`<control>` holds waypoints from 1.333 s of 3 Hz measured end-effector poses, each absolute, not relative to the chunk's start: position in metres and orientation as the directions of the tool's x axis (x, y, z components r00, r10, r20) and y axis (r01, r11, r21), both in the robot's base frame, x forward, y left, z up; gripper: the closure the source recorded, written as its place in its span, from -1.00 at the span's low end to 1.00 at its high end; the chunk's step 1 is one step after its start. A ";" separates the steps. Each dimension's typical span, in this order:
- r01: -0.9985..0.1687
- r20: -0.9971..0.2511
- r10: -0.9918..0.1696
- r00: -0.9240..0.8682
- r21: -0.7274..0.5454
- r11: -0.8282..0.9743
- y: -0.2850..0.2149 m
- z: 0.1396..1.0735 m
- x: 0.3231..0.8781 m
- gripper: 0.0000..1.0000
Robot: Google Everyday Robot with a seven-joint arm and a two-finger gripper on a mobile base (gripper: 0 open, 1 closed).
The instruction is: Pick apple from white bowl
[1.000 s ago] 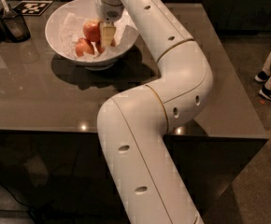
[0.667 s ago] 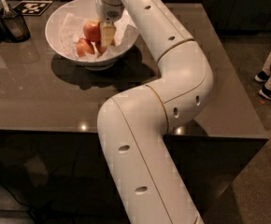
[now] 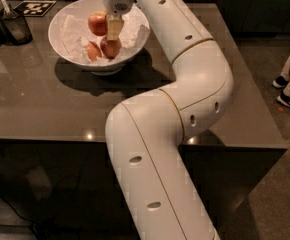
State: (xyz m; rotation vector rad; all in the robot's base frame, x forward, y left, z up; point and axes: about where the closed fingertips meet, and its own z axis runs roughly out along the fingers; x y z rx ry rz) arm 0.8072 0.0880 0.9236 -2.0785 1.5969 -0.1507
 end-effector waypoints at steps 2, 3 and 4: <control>-0.828 -0.220 -0.924 0.313 -0.540 -0.152 0.087 0.980 0.799 1.00; -0.801 -0.189 -0.927 0.324 -0.577 -0.162 0.085 1.021 0.782 1.00; -0.774 -0.145 -0.933 0.330 -0.608 -0.179 0.085 1.056 0.765 1.00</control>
Offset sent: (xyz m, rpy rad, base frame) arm -0.0638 -0.0107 0.0681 0.0521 -0.1377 -0.0177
